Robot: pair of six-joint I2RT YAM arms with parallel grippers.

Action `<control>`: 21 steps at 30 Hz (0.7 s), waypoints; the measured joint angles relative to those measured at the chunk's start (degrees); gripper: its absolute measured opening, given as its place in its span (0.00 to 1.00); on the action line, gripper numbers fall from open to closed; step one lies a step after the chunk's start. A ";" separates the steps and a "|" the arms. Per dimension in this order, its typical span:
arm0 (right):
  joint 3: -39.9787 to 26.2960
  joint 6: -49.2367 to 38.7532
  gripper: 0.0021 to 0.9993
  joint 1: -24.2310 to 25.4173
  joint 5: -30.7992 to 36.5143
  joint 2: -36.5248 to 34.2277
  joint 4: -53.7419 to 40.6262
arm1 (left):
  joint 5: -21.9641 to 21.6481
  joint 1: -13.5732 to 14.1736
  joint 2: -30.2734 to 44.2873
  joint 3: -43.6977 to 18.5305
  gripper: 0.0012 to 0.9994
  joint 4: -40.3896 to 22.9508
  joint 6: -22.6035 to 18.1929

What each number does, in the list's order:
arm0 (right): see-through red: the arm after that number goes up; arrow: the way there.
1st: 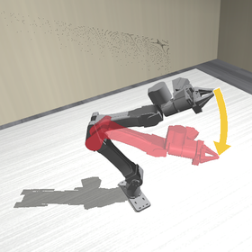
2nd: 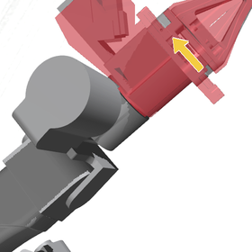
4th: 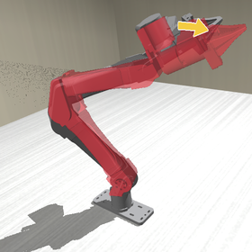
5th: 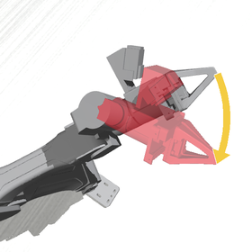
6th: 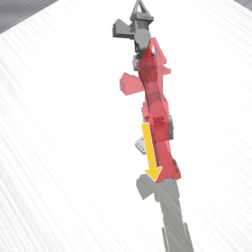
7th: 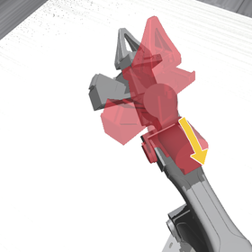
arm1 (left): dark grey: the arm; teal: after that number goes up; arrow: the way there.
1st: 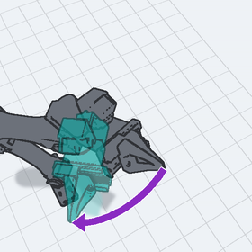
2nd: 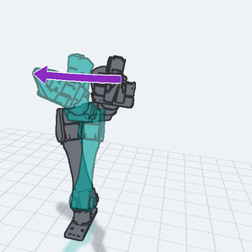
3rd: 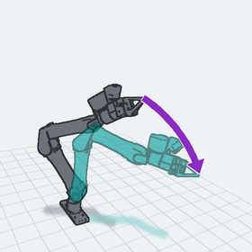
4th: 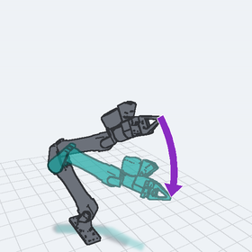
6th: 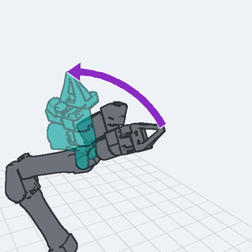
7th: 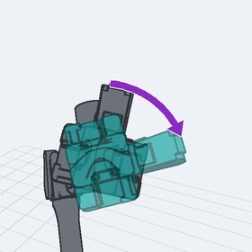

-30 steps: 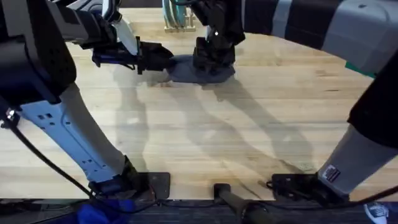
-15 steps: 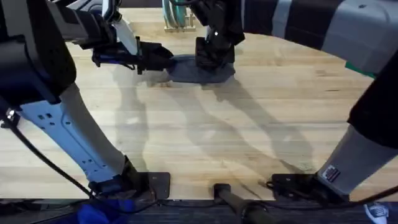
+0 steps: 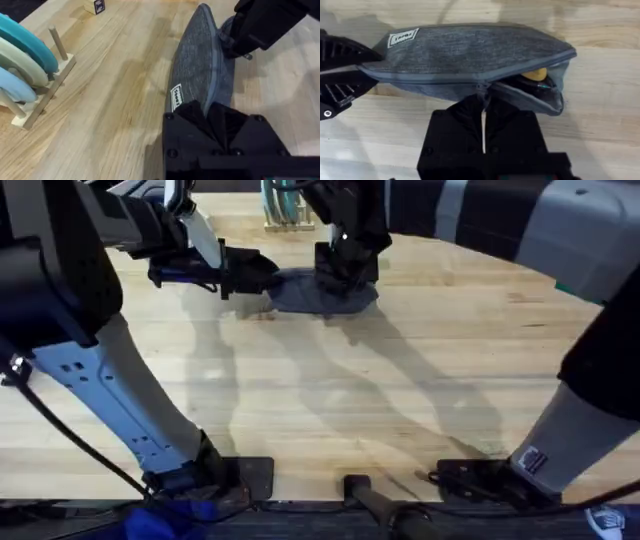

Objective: Unzip the bag, pick up the pens from the table one at a time and place them inside, then zip the bag closed.

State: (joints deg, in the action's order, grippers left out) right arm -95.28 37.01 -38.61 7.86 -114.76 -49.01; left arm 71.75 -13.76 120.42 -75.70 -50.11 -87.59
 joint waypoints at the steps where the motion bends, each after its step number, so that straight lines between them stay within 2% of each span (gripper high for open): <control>1: -0.42 0.00 0.03 0.00 0.07 0.00 -0.53 | 0.00 0.00 0.00 0.00 0.04 0.00 0.00; 12: -5.71 -0.06 0.03 -0.43 1.94 0.01 -7.10 | 0.02 0.00 0.00 0.00 0.04 0.02 0.00; 21: -6.98 0.61 0.03 -0.44 4.67 0.00 -12.22 | 0.02 0.00 0.00 0.00 0.04 -0.04 0.01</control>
State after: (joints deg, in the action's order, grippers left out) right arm -102.26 37.62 -39.05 12.52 -114.76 -61.23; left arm 71.77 -13.76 120.42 -75.70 -50.15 -87.59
